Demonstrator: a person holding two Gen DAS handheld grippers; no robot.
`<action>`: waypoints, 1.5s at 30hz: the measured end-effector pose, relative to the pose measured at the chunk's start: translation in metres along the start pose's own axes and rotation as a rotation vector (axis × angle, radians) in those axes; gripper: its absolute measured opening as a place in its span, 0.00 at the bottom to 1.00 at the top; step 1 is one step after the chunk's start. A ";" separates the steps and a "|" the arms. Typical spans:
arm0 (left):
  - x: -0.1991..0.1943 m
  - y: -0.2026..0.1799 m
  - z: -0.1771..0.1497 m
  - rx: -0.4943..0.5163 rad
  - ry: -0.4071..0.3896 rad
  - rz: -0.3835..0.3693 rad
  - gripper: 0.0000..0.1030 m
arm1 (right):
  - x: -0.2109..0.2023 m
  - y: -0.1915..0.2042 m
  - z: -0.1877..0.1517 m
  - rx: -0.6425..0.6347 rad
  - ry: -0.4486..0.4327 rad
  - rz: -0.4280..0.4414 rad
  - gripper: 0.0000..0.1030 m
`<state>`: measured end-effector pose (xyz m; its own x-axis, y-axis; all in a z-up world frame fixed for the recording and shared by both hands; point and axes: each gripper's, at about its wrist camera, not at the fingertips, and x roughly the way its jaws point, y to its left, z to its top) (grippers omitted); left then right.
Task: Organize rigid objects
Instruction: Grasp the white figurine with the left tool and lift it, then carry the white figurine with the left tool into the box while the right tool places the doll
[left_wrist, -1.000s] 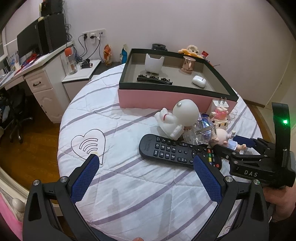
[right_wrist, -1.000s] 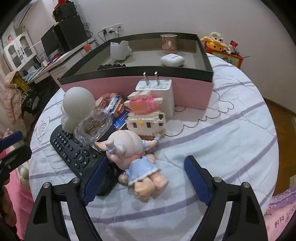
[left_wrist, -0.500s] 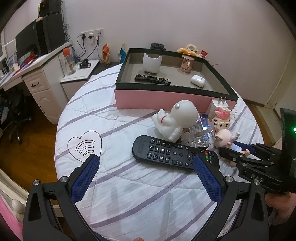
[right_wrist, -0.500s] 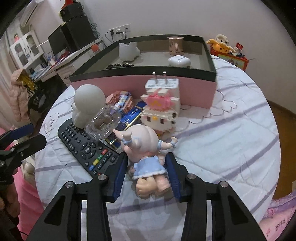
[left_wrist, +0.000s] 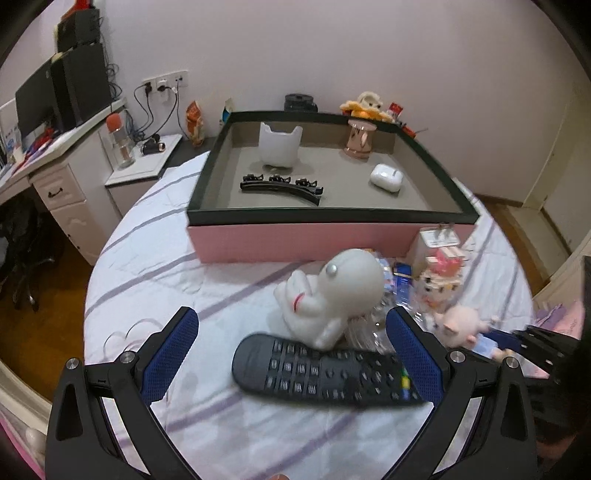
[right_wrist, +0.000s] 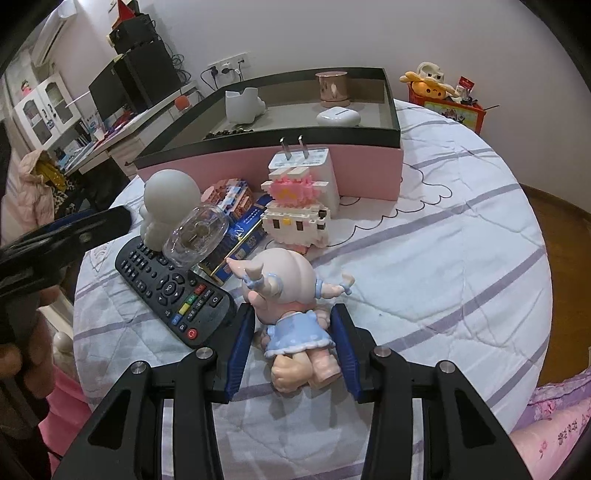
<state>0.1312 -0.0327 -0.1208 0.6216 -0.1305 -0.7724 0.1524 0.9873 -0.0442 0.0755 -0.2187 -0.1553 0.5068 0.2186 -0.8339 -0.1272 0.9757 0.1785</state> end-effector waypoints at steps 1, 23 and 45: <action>0.008 -0.002 0.002 0.008 0.011 0.009 0.99 | 0.000 0.000 0.000 0.001 0.000 0.000 0.42; 0.040 0.015 0.004 -0.045 0.024 -0.190 0.53 | 0.001 -0.002 0.001 0.016 -0.004 0.001 0.42; -0.039 0.037 0.066 -0.025 -0.158 -0.175 0.53 | -0.077 0.009 0.076 -0.042 -0.214 0.004 0.42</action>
<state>0.1632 0.0029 -0.0510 0.7006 -0.3101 -0.6427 0.2506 0.9502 -0.1854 0.1000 -0.2253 -0.0495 0.6749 0.2255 -0.7026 -0.1630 0.9742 0.1561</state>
